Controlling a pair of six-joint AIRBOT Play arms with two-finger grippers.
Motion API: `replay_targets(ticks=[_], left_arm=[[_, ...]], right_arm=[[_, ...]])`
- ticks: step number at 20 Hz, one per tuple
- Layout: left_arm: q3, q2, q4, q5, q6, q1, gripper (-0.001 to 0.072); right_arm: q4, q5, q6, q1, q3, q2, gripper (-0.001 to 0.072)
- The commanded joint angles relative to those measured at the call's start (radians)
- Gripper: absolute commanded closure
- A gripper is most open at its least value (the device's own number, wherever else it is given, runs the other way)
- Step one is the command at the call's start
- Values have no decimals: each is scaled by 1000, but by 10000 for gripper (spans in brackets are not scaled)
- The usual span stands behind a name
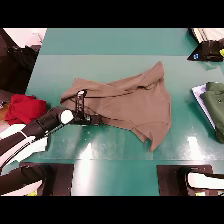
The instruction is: Fold the shirts.
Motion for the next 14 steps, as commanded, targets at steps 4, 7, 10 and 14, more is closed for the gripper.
replay_targets(ticks=[4,7,10,14], left_arm=[[4,-11,6,21,-8,-1,584],[29,-10,7,-24,-10,-1,682],[169,27,80,-225,60,0,683],[362,188,340,-490,92,0,682]], right_arm=[[0,9,0,0,1,0,159],[-1,30,0,-1,1,0,159],[-1,45,0,-13,0,8,159],[0,61,6,-112,0,47,159]])
